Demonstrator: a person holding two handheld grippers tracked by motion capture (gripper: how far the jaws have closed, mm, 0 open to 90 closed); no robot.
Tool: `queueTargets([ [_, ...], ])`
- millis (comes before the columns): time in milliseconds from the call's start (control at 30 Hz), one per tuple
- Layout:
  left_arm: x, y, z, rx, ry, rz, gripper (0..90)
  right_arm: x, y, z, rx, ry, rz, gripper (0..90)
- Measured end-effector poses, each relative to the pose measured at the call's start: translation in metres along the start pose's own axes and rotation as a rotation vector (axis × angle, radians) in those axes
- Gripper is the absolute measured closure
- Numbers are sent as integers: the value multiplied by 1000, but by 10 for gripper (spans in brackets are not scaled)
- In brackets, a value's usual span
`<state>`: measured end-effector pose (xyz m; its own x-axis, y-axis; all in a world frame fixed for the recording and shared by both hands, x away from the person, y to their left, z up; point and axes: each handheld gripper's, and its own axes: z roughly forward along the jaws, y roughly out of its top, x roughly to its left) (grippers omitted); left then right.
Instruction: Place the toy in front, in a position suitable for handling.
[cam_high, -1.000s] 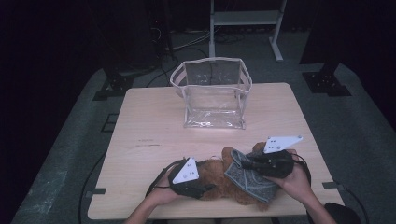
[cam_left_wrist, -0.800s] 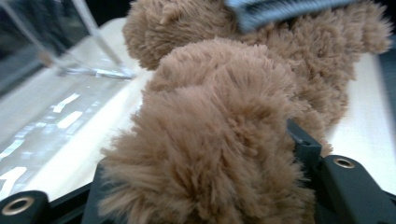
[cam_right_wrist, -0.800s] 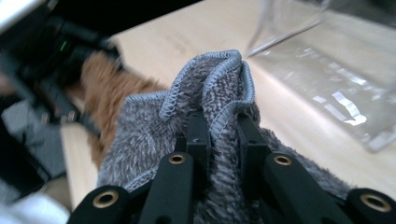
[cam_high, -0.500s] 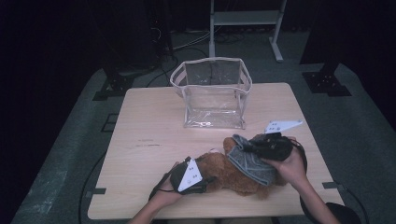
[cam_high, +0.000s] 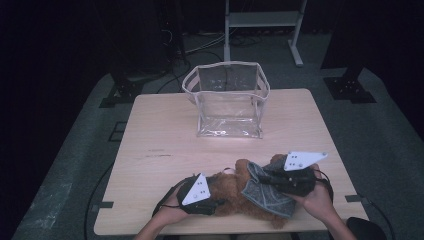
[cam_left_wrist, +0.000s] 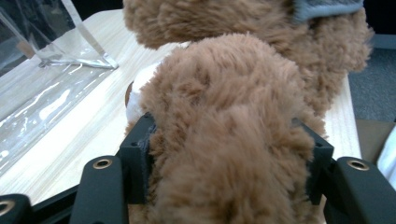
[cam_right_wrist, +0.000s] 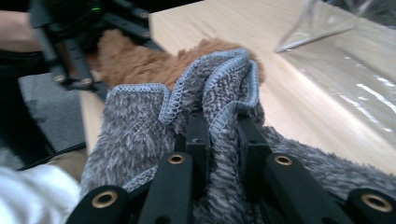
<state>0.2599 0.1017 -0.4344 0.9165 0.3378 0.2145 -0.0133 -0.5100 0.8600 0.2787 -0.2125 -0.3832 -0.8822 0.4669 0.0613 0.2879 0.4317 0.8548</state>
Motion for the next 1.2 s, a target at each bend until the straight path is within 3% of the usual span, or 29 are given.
queueTargets([
  [67,0,0,0,-3,4,1,387,-4,1,0,-6,-5,15,777],
  [300,1,0,2,-14,8,-19,387,-51,-11,-12,-7,-146,160,776],
  [367,1,0,2,-15,11,-23,387,-54,-16,-18,-48,-101,202,777],
  [500,2,0,4,-15,21,-32,389,-33,-16,-20,-96,29,135,773],
  [600,3,0,4,-21,22,-47,389,-28,-18,-21,-84,10,103,771],
  [700,5,-1,5,-30,29,-75,396,-44,-31,-27,-100,-47,163,771],
  [833,11,-2,5,-27,36,-110,408,-56,-42,-36,-133,-71,228,772],
  [933,13,-4,4,-20,58,-123,418,-49,-31,-37,-165,-74,206,770],
  [1000,16,-5,3,-15,77,-138,420,-41,-22,-32,-184,-36,180,769],
  [1100,19,-7,0,-11,105,-154,422,-30,-14,-22,-148,-18,123,767],
  [1200,21,-9,-1,-17,115,-175,419,-33,-21,-19,-126,-11,134,766],
])
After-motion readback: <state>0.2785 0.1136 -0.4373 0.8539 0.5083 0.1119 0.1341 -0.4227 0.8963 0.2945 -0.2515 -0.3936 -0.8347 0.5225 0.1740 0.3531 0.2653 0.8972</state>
